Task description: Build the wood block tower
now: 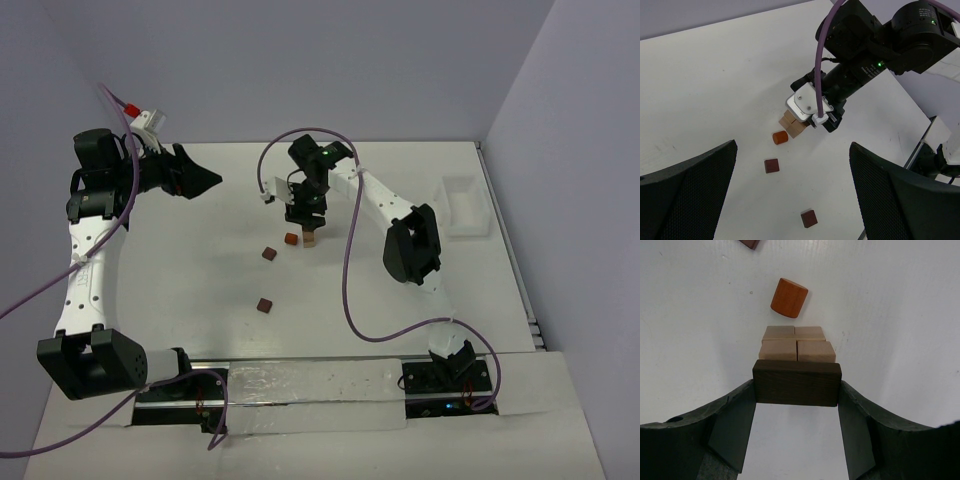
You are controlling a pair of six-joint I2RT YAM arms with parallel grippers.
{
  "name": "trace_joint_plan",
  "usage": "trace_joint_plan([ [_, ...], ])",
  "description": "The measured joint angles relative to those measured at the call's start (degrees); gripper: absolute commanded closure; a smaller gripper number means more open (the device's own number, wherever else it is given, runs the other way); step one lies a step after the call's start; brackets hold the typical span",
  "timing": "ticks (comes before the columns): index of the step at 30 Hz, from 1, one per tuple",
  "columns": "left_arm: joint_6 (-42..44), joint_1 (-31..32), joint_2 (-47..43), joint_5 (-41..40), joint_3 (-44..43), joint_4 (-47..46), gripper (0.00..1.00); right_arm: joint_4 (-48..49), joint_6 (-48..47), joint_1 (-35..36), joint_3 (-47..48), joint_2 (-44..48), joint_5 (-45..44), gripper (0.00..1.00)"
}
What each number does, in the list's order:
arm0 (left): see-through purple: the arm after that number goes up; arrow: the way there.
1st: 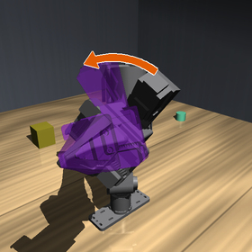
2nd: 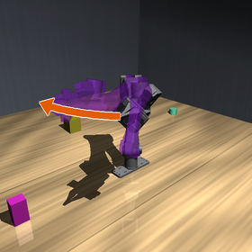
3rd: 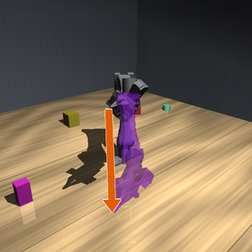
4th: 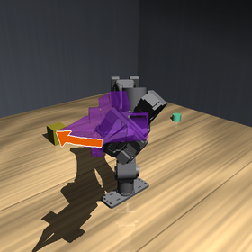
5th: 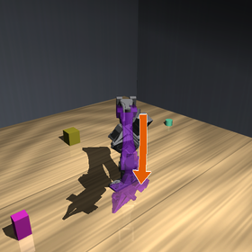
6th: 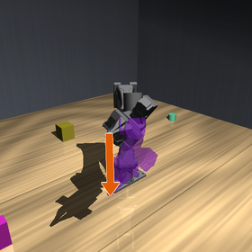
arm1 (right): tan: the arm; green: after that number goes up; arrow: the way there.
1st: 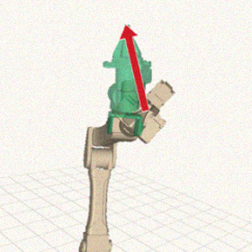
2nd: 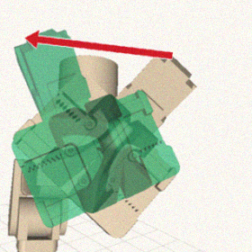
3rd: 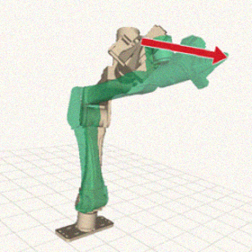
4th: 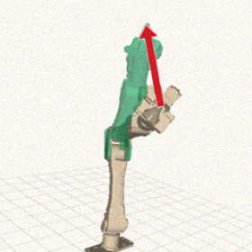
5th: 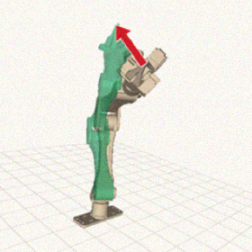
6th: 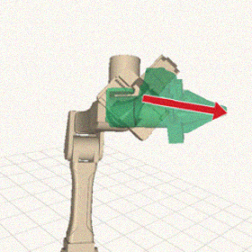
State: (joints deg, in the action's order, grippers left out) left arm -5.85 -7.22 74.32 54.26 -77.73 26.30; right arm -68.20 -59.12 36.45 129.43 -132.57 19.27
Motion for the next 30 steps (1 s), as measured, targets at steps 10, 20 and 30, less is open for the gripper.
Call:
trace_joint_plan([
  [10, 0.0, -0.02, 0.0, 0.02, 0.0, 0.0, 0.01, -0.48, -1.73, 0.06, 0.0, 0.0, -0.03, 0.49],
  [20, 0.0, -0.02, 0.0, 0.02, 0.0, 0.0, 0.01, -0.42, -1.85, 0.06, 0.0, 0.0, -0.17, 0.46],
  [30, 0.0, -0.02, 0.0, 0.02, -0.01, 0.0, 0.01, -0.43, -1.83, 0.06, 0.0, 0.0, -0.18, 0.44],
])
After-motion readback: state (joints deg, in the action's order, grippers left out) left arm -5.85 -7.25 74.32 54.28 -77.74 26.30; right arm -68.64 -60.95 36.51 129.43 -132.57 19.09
